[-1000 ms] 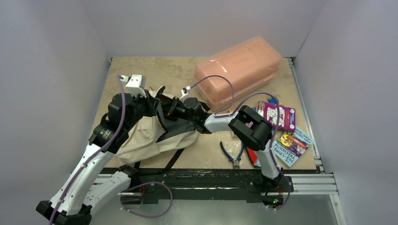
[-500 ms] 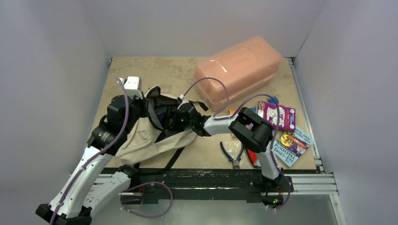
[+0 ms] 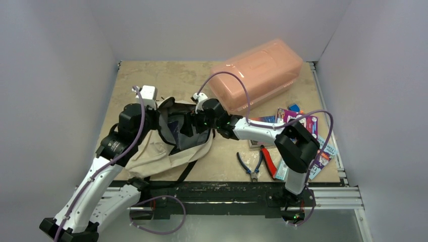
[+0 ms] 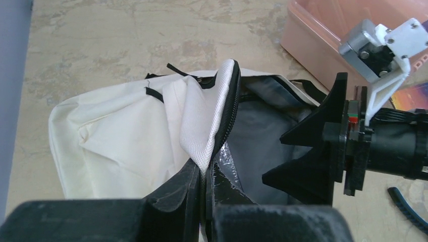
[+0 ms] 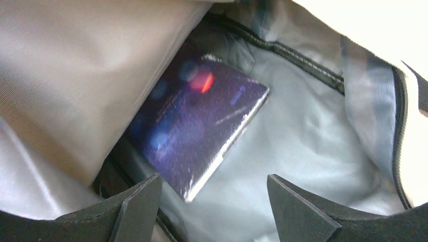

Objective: Pack the student bag
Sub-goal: Place the book in the student bag, then pick up the book from the center of the board.

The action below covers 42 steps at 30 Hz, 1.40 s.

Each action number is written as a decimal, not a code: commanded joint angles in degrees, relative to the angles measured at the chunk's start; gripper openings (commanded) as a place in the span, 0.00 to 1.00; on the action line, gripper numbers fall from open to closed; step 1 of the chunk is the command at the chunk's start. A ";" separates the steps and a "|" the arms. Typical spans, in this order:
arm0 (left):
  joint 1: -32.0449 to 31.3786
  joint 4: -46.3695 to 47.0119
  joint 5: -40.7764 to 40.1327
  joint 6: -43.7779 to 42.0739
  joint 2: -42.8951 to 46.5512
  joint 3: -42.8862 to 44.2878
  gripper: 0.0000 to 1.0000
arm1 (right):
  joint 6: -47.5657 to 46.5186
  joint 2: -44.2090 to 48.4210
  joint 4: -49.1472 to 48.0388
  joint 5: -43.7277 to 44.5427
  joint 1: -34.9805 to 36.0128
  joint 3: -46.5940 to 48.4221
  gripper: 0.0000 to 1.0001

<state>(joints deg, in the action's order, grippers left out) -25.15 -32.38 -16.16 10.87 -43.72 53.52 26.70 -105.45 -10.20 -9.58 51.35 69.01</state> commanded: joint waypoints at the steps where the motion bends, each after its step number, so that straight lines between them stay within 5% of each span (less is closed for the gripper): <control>1: 0.36 -0.35 5.93 -0.28 -3.67 0.89 0.00 | -6.64 6.20 3.66 0.36 0.00 -4.02 0.78; 7: 0.36 -2.21 18.31 2.16 -9.20 2.27 0.00 | -3.46 14.51 4.86 1.81 -5.06 -7.72 0.75; 18: 0.36 -6.91 19.39 -4.33 -10.28 4.88 0.00 | -6.18 35.01 13.19 19.66 -10.09 -16.43 0.86; 32: 0.36 -5.83 24.51 -2.76 -8.85 2.47 0.00 | 6.41 55.31 29.07 38.37 -35.67 -22.39 0.99; 37: 0.28 -5.28 26.55 -1.86 -8.73 2.17 0.00 | 9.49 52.88 28.61 22.25 -60.35 -24.94 0.99; 42: -0.34 -4.65 27.78 -1.36 -9.19 2.08 0.00 | 15.06 49.84 26.48 3.80 -75.45 -31.51 0.99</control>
<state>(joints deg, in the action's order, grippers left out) -25.12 -39.46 8.49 8.47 -53.52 55.77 36.67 -54.06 16.16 9.72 -17.50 41.76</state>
